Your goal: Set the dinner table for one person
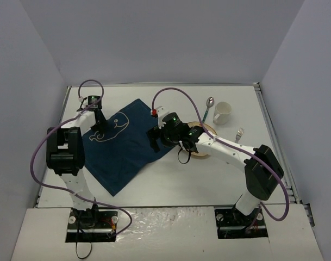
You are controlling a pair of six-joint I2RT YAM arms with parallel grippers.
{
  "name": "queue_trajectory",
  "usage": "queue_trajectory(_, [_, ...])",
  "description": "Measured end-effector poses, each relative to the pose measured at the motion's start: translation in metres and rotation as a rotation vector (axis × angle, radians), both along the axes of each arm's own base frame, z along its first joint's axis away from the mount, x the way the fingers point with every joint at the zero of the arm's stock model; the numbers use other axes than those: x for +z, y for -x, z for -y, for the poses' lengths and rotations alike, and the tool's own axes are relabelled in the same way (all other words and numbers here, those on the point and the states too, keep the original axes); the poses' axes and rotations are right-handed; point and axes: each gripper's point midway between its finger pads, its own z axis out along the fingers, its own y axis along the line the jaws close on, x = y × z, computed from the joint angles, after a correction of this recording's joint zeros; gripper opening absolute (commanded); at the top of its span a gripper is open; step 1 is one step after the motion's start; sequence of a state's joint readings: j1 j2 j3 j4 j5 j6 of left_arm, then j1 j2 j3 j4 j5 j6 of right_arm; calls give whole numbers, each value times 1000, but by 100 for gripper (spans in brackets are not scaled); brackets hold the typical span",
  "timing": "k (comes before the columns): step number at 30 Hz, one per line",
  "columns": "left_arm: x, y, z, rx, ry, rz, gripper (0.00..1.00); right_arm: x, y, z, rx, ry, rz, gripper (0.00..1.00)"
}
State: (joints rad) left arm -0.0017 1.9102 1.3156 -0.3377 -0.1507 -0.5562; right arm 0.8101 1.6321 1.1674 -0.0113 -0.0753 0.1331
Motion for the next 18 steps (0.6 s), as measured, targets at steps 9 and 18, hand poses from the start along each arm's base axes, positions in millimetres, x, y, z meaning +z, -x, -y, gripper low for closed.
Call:
queue_trajectory(9, [73, 35, 12, 29, 69, 136, 96, -1, -1, 2, -1, 7, -1, 100])
queue_trajectory(18, [10, 144, 38, 161, 152, -82, 97, 0, -3, -7, 20, -9, -14, 100])
